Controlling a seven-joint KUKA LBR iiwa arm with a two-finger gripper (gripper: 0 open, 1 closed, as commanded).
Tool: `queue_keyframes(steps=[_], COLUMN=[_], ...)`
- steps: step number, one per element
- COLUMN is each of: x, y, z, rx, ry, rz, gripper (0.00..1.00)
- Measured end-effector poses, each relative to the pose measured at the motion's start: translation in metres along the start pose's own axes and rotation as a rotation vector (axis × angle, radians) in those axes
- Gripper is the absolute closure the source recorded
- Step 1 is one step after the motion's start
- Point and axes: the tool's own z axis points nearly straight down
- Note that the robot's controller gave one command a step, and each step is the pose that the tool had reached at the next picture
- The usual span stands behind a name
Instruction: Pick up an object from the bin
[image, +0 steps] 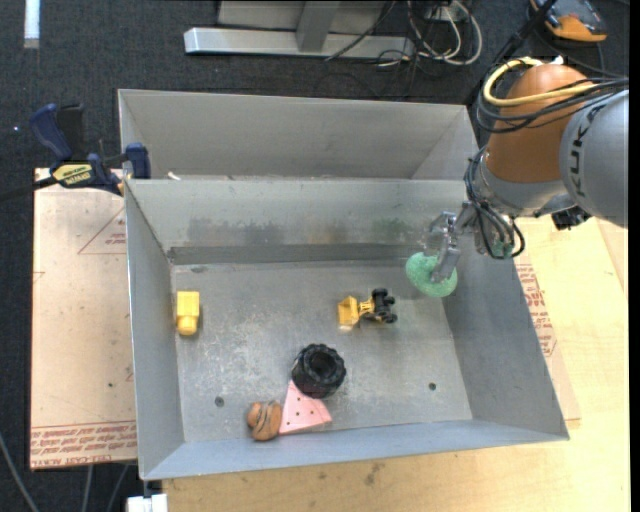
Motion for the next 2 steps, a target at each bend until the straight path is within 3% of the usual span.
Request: queue_keyframes(steps=[1, 2], x=[0.0, 0.001], y=[0.0, -0.003], z=[0.0, -0.05], rx=[0.0, 0.0], ry=[0.0, 0.007], rz=[0.0, 0.023], gripper=[1.0, 1.0])
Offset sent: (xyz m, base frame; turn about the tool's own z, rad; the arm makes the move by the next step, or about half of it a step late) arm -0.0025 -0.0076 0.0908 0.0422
